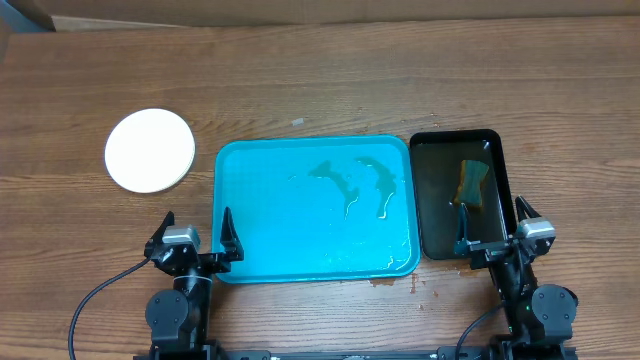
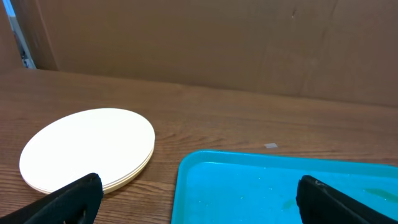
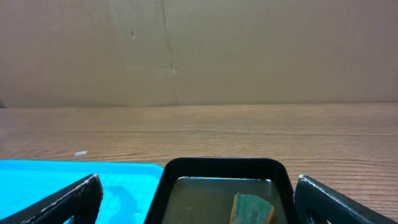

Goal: Clean dirty plates on tray and stack at the side

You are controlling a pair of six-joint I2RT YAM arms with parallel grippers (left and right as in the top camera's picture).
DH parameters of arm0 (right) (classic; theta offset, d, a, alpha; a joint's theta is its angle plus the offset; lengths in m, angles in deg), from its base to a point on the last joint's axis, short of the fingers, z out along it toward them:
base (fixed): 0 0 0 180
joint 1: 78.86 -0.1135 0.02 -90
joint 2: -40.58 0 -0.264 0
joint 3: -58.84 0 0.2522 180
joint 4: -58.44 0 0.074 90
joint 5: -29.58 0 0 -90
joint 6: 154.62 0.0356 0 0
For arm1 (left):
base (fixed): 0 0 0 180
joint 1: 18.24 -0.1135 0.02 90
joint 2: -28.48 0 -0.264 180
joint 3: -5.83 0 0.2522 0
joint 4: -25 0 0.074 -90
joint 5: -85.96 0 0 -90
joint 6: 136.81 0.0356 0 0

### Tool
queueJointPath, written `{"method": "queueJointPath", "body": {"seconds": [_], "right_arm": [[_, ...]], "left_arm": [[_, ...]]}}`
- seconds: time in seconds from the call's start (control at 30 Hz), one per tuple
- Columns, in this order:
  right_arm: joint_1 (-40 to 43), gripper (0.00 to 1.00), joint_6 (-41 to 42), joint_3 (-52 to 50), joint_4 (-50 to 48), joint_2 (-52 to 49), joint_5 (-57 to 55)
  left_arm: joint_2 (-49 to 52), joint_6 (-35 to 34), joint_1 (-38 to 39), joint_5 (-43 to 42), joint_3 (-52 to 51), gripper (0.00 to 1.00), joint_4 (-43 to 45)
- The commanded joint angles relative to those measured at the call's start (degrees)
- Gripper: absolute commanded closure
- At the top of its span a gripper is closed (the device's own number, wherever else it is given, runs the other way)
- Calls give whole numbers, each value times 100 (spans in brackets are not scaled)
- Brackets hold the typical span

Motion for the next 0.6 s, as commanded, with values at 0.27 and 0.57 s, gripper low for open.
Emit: {"method": "queueJointPath", "body": {"seconds": [0.27, 0.57], "right_arm": [[17, 0, -26, -59, -28, 20, 31], [17, 0, -24, -59, -28, 20, 31]], "left_arm": [[-61, 168, 33, -46, -17, 0, -7], [-61, 168, 33, -46, -17, 0, -7]]}}
